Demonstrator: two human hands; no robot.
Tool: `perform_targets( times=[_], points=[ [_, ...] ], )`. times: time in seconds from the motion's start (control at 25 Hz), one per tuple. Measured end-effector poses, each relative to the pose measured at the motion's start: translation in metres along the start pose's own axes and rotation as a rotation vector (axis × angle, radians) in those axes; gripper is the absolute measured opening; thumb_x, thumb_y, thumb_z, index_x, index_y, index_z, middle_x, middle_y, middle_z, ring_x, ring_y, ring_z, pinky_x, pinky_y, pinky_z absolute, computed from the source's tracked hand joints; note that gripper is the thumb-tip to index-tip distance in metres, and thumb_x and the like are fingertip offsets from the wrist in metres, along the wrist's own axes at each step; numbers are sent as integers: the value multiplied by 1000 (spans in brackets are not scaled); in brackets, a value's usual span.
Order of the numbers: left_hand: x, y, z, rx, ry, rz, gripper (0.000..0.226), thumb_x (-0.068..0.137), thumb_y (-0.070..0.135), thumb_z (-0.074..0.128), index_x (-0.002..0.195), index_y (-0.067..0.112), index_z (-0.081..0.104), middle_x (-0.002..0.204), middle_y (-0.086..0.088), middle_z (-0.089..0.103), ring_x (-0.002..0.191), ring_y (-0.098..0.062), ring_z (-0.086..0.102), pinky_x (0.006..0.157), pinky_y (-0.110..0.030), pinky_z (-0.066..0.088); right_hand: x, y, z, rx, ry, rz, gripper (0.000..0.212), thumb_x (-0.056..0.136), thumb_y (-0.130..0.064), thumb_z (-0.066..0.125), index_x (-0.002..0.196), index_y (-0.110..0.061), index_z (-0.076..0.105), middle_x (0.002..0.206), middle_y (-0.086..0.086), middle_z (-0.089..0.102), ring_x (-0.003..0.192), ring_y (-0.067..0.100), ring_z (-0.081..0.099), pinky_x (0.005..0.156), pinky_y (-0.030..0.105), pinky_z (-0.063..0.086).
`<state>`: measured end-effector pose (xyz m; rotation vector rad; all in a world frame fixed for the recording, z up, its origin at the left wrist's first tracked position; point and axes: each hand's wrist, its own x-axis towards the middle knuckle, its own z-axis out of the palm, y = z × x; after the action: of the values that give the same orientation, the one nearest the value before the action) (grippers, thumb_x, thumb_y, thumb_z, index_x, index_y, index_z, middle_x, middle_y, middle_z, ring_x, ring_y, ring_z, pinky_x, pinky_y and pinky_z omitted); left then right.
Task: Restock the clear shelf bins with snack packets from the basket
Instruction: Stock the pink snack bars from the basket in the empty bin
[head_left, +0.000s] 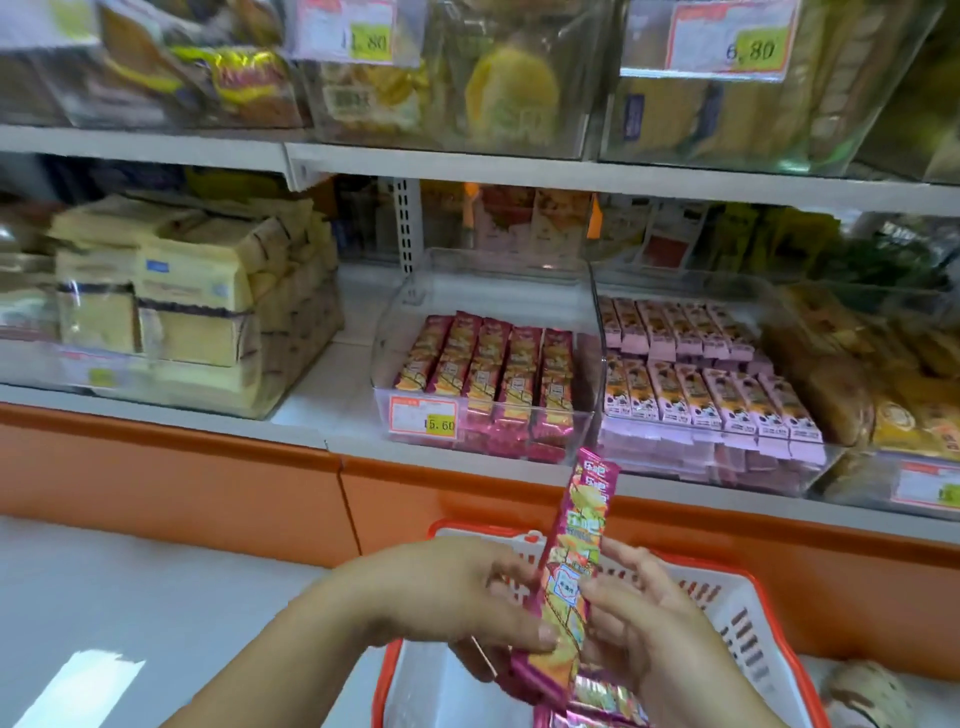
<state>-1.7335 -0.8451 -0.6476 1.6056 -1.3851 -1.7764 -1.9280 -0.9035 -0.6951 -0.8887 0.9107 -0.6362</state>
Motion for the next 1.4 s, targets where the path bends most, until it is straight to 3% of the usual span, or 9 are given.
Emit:
perform_targets(
  times=[0.08,0.16,0.24,0.32,0.56,0.8,1.0,1.2,1.4],
  points=[
    [-21,15,-28,-10,110,77,38,86,41,64,114,15,63,92,-9,72,81,-20,69,75,-32,55,-9,-18,25,9,-29,-58,54,59,-2,72,111,-12,61,87,17,74,70,29,71,59,34,54],
    [-24,16,-61,-67,570,211,30,88,37,64,110,17,65,90,-7,73,76,-17,68,70,-30,54,-4,-45,54,12,-70,-146,43,69,1,69,108,-14,61,87,14,75,69,24,71,55,31,55],
    [-13,3,-97,-4,1117,278,32,90,31,64,120,22,61,100,1,70,88,-14,66,85,-33,52,21,-76,82,-65,-67,-229,33,81,0,65,108,-19,59,88,7,76,72,20,72,61,31,57],
    [2,-12,-117,132,1293,223,46,92,31,61,136,24,50,126,2,59,113,-15,57,100,-31,43,60,-104,108,-166,-30,-304,27,88,-2,62,106,-21,60,86,4,74,69,18,70,66,32,57],
    [26,-35,-140,146,1174,192,52,100,34,46,149,29,30,139,6,51,124,-9,49,96,-23,37,194,-125,157,-316,98,-247,29,87,3,62,115,-3,59,94,10,70,73,19,67,68,33,57],
    [26,-32,-147,152,1138,282,39,101,29,43,134,50,43,96,34,50,96,3,51,77,-17,36,229,-96,182,-447,38,-94,37,88,3,63,124,3,55,116,20,63,98,30,64,71,31,56],
    [26,-37,-153,170,1117,313,42,99,25,49,111,65,38,90,42,54,85,29,48,69,3,37,231,-84,178,-724,27,-235,62,82,-6,73,138,-7,47,125,15,61,103,30,66,86,40,56],
    [31,-38,-154,180,1116,313,41,98,25,50,107,65,43,92,40,57,88,23,52,72,-3,41,230,-81,176,-729,-34,-213,65,82,-11,74,140,-12,44,129,13,59,103,29,66,87,45,56],
    [25,-46,-138,171,1259,221,43,95,32,55,137,29,47,126,9,55,104,-4,53,89,-24,40,166,-81,146,-629,92,-726,36,93,-21,59,127,-30,53,107,-8,62,94,11,61,80,31,56]
  ],
)
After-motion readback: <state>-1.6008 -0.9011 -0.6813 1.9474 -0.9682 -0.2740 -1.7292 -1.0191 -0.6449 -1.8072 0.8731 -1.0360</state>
